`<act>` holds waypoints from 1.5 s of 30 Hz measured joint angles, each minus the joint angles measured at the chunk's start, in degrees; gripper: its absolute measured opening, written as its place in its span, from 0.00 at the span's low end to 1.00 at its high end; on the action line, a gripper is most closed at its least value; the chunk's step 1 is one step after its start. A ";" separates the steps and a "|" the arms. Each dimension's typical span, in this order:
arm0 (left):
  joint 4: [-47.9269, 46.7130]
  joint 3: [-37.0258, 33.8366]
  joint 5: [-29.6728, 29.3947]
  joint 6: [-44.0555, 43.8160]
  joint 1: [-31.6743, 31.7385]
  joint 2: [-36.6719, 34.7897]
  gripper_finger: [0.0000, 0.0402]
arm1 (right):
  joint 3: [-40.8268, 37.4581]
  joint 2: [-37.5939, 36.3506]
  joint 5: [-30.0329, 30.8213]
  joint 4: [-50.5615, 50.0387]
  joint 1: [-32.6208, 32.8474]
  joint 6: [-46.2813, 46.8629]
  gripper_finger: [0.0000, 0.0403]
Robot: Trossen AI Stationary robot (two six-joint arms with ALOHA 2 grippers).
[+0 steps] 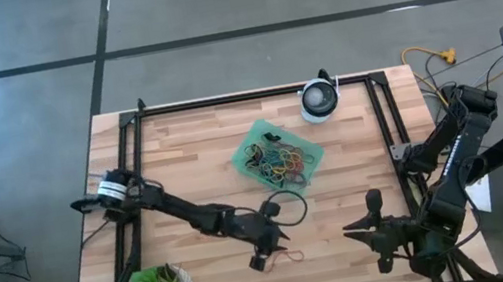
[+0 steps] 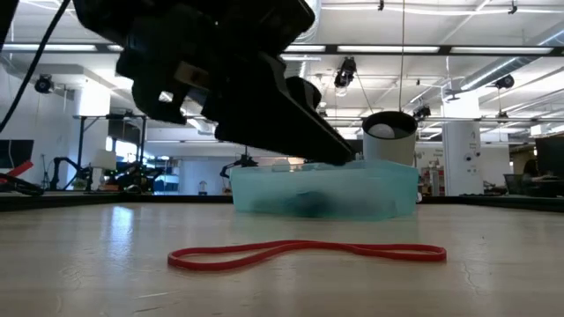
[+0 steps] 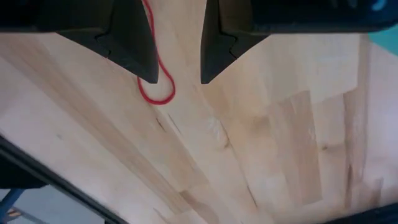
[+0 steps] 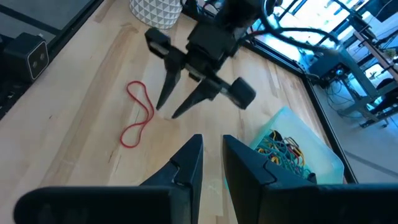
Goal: Pick and place rubber bands into bin
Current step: Put the red rubber band into the blue bin
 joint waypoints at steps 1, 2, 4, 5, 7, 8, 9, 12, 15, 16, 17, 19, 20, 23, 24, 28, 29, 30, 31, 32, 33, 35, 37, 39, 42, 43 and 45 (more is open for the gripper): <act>0.23 0.01 0.05 -0.16 -0.01 0.50 0.26 | 0.00 0.00 0.00 -0.01 0.00 0.00 0.14; 0.31 0.21 0.09 -0.20 -0.01 1.08 0.26 | 0.00 0.00 0.02 -0.04 0.00 0.00 0.14; 0.30 0.64 0.41 -0.40 -0.08 2.05 0.26 | 0.00 0.00 0.00 -0.01 0.00 0.00 0.14; 0.19 0.79 0.81 -0.88 -0.08 2.41 0.26 | -0.02 0.00 0.02 -0.06 0.00 0.00 0.14; 0.44 1.21 1.81 -1.98 -0.13 3.21 0.26 | -0.06 0.00 0.02 0.00 0.00 0.01 0.14; 0.46 1.30 2.05 -2.26 -0.16 3.55 0.26 | -0.07 0.00 0.00 -0.03 0.00 0.01 0.14; 0.34 1.31 2.17 -2.86 -0.19 3.69 0.26 | -0.07 0.00 0.02 0.01 0.00 0.02 0.14; 0.05 1.31 2.20 -3.17 -0.22 4.12 0.26 | -0.07 0.00 0.02 0.00 0.00 0.02 0.14; -0.05 1.29 3.37 -3.18 -0.25 4.29 0.26 | -0.07 0.00 0.02 -0.01 0.00 0.02 0.14; -0.01 1.29 4.12 -3.19 -0.25 4.29 0.26 | -0.07 0.00 0.02 0.00 0.00 0.02 0.14; 0.01 1.29 4.59 -3.19 -0.29 4.37 0.26 | -0.07 0.00 0.02 0.02 0.00 0.02 0.14; 0.01 1.29 5.51 -3.20 -0.33 4.92 0.26 | -0.07 0.00 0.02 0.03 0.00 0.02 0.14; -0.33 1.25 5.56 -3.21 -0.37 5.12 0.26 | -0.07 0.00 0.02 0.03 0.00 0.02 0.14; 0.02 1.36 5.63 -3.26 -0.39 6.19 0.26 | -0.07 0.00 0.03 0.10 0.00 0.02 0.14; 0.00 1.36 5.70 -3.26 -0.39 6.58 0.26 | -0.07 0.00 0.02 0.08 0.00 0.02 0.14; 0.43 1.41 6.07 -3.42 -0.34 7.63 0.26 | -0.07 0.00 0.04 0.23 0.00 0.02 0.14; 0.40 1.42 6.06 -3.43 -0.34 7.75 0.26 | -0.07 0.00 0.03 0.23 0.00 0.02 0.14; 0.43 1.44 6.07 -3.43 -0.34 7.88 0.26 | -0.07 0.00 0.04 0.23 0.00 0.02 0.14; 0.28 1.46 6.06 -3.43 -0.34 7.89 0.26 | -0.07 0.00 0.03 0.23 0.00 0.02 0.14; 0.00 1.46 5.98 -3.43 -0.34 7.89 0.26 | -0.07 0.00 0.04 0.22 0.00 0.02 0.14; -0.40 1.47 5.94 -3.41 -0.36 7.89 0.25 | -0.08 0.00 0.04 0.24 0.00 0.02 0.14; -0.99 1.53 5.89 -3.41 -0.41 7.89 0.22 | -0.07 0.00 0.04 0.23 0.00 0.02 0.14; -2.01 1.62 5.91 -3.41 -0.41 7.87 0.17 | -0.07 0.00 0.04 0.23 0.00 0.02 0.14; -3.37 1.67 5.87 -3.40 -0.35 7.84 0.11 | -0.07 0.00 0.04 0.23 0.00 0.02 0.14; -4.80 1.70 5.91 -3.32 -0.30 7.76 0.02 | -0.07 0.00 0.04 0.25 0.00 0.02 0.14; -4.88 1.66 5.87 -3.19 -0.30 7.76 0.01 | -0.08 0.00 0.04 0.24 0.00 0.02 0.14; -4.98 1.62 5.52 -3.15 -0.30 7.81 0.01 | -0.08 0.00 0.04 0.25 0.00 0.02 0.14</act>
